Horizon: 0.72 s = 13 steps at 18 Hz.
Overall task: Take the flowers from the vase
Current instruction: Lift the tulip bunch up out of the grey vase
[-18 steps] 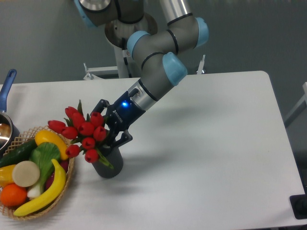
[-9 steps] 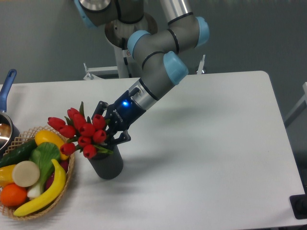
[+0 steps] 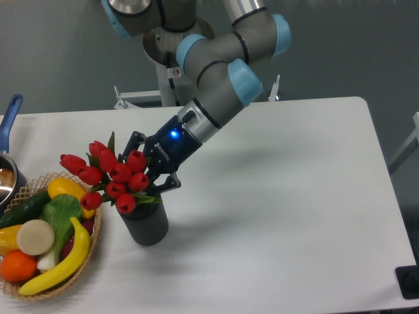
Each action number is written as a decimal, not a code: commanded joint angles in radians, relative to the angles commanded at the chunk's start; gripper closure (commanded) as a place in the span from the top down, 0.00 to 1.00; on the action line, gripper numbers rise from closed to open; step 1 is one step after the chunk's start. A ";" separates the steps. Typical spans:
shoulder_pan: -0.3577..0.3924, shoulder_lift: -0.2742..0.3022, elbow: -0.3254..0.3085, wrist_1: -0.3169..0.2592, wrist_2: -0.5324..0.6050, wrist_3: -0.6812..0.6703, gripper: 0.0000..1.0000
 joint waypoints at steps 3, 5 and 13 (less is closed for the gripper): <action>0.005 0.023 0.023 0.000 0.000 -0.072 0.42; 0.003 0.026 0.052 0.000 0.000 -0.109 0.42; 0.023 0.042 0.118 0.000 0.000 -0.193 0.42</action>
